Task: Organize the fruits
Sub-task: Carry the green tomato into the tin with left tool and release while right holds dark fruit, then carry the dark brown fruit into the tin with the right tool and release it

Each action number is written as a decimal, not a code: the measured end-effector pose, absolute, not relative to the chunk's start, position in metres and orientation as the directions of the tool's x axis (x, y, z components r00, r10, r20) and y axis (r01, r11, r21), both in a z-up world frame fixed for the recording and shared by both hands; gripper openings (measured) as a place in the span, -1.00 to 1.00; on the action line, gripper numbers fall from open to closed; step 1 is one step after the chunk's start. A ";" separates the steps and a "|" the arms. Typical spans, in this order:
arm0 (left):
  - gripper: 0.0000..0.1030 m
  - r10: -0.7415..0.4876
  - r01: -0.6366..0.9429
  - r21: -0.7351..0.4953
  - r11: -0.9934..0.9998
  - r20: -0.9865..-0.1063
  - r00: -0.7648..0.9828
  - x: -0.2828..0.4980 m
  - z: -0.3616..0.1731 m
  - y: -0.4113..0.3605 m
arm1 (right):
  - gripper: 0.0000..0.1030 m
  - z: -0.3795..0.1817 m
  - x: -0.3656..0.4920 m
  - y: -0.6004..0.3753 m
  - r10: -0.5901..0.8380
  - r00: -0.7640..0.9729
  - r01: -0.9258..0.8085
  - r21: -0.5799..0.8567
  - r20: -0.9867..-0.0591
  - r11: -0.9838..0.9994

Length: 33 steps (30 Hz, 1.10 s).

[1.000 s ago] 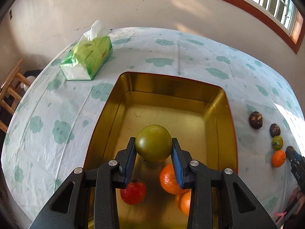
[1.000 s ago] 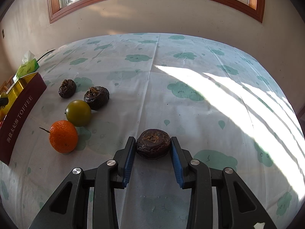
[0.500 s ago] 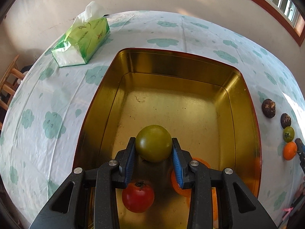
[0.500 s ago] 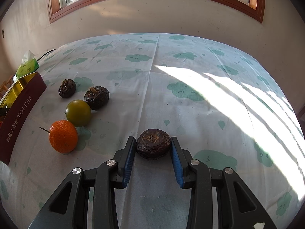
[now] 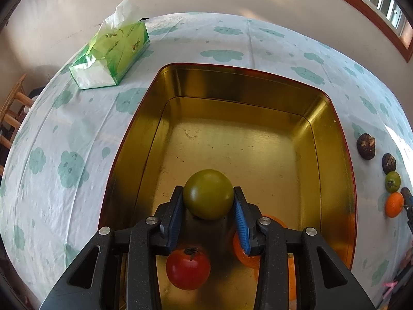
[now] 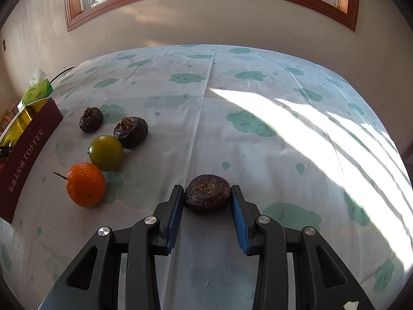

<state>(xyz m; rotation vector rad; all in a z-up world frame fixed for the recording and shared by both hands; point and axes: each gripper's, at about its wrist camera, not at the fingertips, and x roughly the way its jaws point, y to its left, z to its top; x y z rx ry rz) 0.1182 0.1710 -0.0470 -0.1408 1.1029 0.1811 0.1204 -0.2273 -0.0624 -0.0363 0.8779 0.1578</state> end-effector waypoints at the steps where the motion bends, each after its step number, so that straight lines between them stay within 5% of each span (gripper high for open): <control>1: -0.22 0.079 -0.215 -0.019 0.976 -0.895 0.439 0.118 -0.047 0.171 | -0.32 -0.062 0.120 -0.227 0.123 0.628 -0.153 0.033 -0.769 0.988; 12: 0.00 0.096 -0.210 -0.006 0.978 -0.874 0.476 0.101 -0.031 0.166 | -0.32 -0.062 0.120 -0.227 0.123 0.628 -0.153 0.033 -0.768 0.988; 33: 0.10 0.149 -0.238 0.007 0.971 -0.800 0.581 0.031 0.011 0.171 | -0.38 -0.047 0.119 -0.217 0.092 0.634 -0.138 0.006 -0.768 0.990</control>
